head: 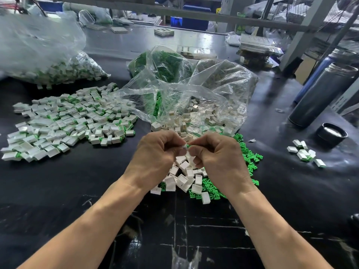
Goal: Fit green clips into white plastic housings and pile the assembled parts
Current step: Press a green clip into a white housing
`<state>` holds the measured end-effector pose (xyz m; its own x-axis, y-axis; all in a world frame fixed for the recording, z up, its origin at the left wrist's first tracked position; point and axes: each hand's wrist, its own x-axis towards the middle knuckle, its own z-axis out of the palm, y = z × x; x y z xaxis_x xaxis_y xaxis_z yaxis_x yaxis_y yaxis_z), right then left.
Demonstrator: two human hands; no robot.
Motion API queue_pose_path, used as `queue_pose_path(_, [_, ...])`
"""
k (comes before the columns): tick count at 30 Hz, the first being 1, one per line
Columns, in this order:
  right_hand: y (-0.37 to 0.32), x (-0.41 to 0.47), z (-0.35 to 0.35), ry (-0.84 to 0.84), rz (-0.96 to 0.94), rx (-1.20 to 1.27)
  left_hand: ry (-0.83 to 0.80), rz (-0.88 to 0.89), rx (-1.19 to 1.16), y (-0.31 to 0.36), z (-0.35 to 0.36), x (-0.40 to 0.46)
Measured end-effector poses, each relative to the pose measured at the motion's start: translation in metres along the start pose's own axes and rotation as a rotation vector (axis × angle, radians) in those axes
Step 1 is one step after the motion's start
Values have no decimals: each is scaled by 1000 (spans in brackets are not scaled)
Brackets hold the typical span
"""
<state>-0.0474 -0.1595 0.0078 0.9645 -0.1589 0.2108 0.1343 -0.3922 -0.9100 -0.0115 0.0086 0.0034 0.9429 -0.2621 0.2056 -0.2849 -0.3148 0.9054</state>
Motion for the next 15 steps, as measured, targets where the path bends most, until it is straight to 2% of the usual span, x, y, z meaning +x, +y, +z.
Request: queue_pose_path(15, [-9, -7, 3, 38, -202, -336, 16, 75, 214, 9, -2, -3])
